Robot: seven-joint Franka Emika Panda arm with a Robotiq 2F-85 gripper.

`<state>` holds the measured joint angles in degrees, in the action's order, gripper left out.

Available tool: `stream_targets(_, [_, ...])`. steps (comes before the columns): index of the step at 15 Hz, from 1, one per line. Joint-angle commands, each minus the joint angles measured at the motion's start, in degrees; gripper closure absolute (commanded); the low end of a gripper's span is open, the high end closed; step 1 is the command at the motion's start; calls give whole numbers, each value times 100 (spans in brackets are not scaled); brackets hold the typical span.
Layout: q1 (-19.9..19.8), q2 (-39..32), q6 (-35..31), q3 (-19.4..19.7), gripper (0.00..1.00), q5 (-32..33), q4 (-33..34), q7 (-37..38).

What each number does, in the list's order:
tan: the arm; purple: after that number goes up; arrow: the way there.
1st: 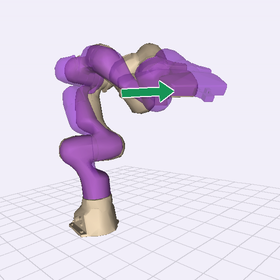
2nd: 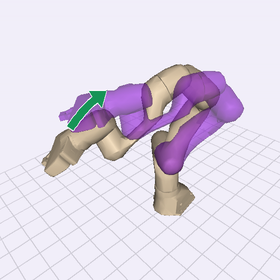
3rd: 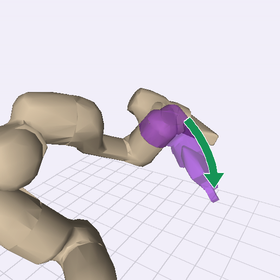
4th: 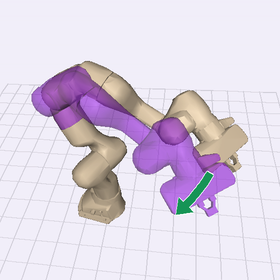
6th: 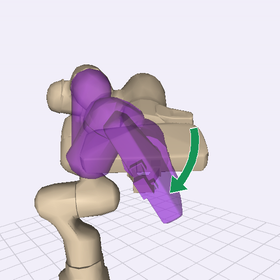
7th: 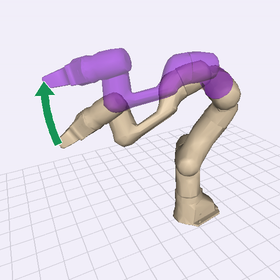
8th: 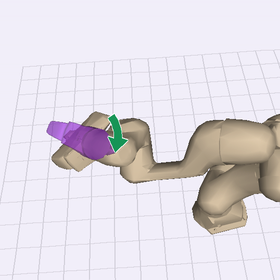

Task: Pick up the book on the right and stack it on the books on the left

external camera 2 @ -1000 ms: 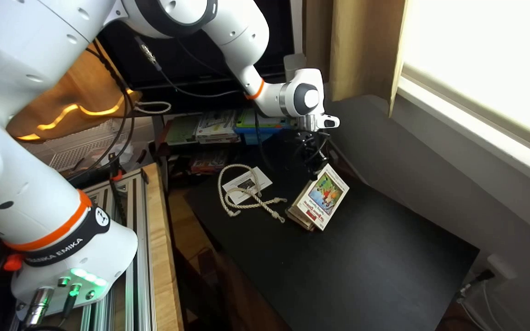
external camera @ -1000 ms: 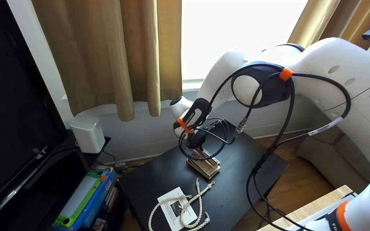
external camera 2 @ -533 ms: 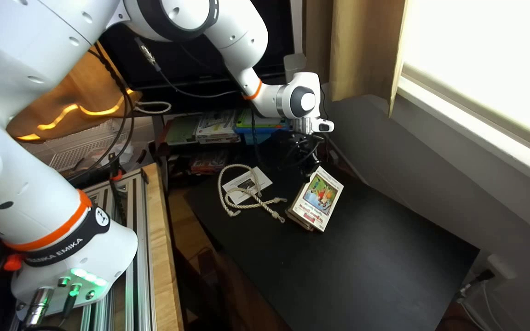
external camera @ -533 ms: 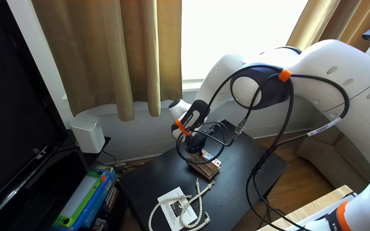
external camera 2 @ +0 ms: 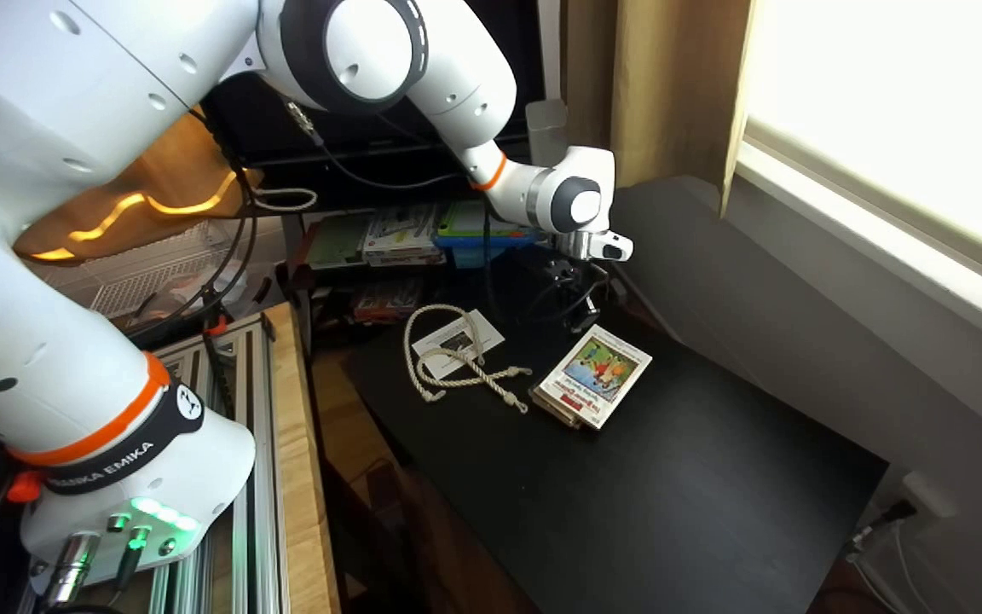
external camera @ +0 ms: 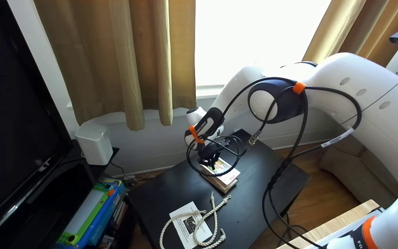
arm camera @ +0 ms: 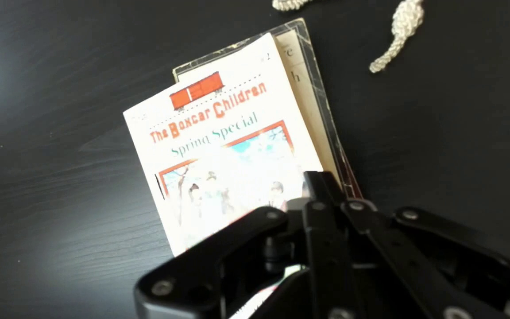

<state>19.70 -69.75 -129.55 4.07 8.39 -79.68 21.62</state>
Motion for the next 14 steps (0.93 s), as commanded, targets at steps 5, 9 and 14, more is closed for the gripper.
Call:
stream_targets(5, [-251, -370, -45, -198, 64, -196, 627, -356])
stream_targets(9, [-301, -32, -578, -237, 33, -21, 156, -1126])
stream_targets(14, [-376, 517, -1388, -324, 0, -104, -632, -1906])
